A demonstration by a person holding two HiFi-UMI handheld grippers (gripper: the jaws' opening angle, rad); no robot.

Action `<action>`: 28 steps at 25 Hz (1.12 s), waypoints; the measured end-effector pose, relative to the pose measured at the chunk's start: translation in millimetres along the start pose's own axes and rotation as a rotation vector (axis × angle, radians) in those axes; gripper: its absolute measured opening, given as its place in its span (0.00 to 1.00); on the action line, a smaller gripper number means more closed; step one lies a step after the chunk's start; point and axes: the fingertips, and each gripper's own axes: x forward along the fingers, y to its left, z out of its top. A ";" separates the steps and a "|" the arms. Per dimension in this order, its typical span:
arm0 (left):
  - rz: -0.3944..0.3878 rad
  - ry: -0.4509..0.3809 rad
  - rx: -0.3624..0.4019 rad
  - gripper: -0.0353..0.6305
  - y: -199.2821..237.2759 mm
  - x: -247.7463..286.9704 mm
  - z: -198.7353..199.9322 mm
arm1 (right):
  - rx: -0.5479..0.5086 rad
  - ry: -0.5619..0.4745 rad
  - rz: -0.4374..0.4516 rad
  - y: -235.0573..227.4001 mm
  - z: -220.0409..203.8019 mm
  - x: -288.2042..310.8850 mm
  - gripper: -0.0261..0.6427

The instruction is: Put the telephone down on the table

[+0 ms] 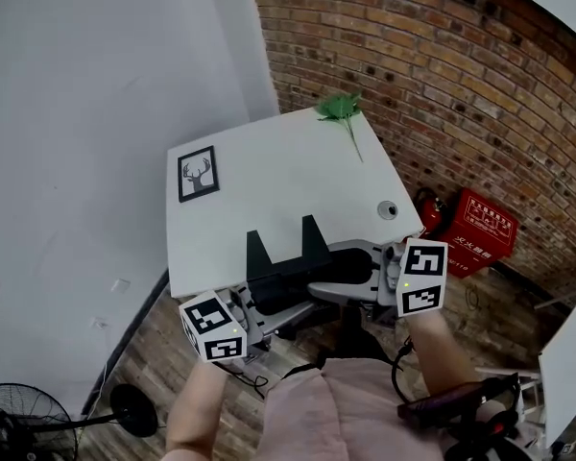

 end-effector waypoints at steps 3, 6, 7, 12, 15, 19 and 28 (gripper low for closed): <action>-0.004 0.006 -0.018 0.30 12.4 2.4 -2.2 | 0.017 0.003 -0.004 -13.6 -2.5 2.0 0.31; -0.006 0.017 -0.033 0.30 27.7 8.5 -1.6 | 0.033 0.001 -0.011 -31.2 -3.0 1.4 0.31; -0.008 0.021 -0.035 0.30 34.1 12.0 -1.3 | 0.037 -0.001 -0.014 -38.5 -2.4 0.1 0.31; -0.013 0.034 -0.066 0.30 74.0 36.5 6.1 | 0.069 -0.004 -0.024 -86.2 6.0 -8.9 0.31; -0.008 0.046 -0.078 0.30 102.8 54.1 13.8 | 0.086 -0.007 -0.021 -120.0 14.2 -15.2 0.31; 0.014 0.048 -0.095 0.30 140.5 77.4 30.1 | 0.100 -0.016 -0.003 -163.7 31.5 -22.4 0.31; 0.082 0.028 -0.055 0.30 213.0 114.2 83.5 | 0.063 -0.031 0.068 -240.8 87.1 -27.4 0.31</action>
